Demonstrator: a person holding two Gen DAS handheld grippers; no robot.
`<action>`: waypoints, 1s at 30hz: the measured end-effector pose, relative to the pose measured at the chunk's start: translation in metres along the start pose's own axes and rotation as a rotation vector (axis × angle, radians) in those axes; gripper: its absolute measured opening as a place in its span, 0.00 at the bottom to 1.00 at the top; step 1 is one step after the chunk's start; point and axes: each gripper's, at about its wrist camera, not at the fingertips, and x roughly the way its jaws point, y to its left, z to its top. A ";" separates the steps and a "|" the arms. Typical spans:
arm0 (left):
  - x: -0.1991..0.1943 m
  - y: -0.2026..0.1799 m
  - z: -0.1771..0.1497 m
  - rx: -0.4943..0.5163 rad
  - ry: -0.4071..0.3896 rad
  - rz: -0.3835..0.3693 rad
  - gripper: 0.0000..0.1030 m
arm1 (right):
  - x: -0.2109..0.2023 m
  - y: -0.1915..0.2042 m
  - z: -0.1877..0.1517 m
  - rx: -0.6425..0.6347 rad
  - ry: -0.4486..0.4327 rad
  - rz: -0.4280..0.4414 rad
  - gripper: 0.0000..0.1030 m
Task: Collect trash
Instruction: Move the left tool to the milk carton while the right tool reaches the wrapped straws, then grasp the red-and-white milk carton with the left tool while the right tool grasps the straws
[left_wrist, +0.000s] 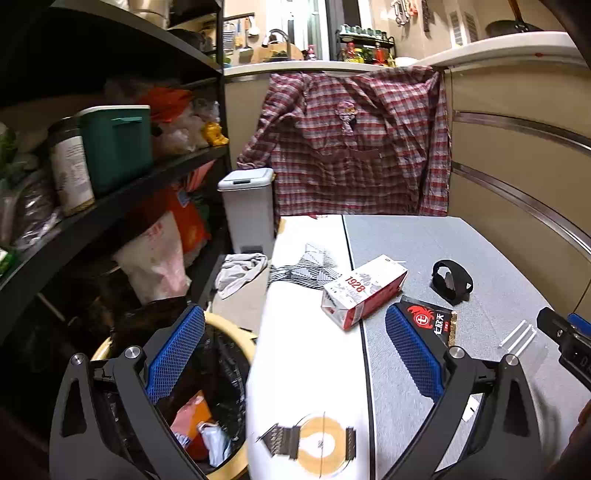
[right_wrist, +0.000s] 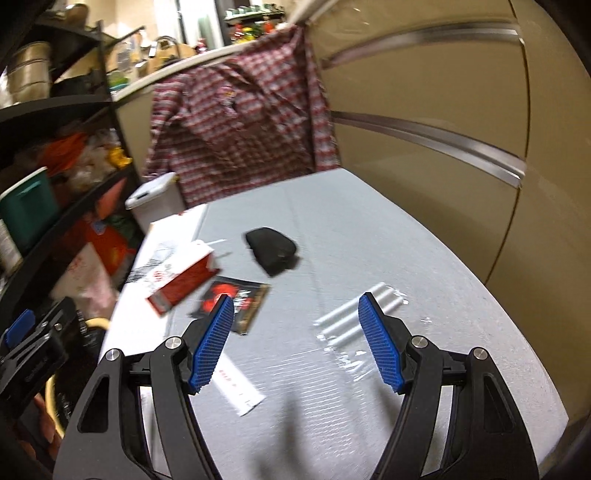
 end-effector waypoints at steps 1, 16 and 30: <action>0.005 -0.002 0.000 0.003 0.002 -0.009 0.92 | 0.007 -0.005 0.000 0.011 0.010 -0.018 0.68; 0.085 -0.034 0.018 0.059 0.009 -0.096 0.92 | 0.072 -0.041 -0.002 0.124 0.084 -0.220 0.68; 0.139 -0.039 0.014 0.078 0.152 -0.173 0.92 | 0.097 -0.045 -0.008 0.163 0.205 -0.279 0.72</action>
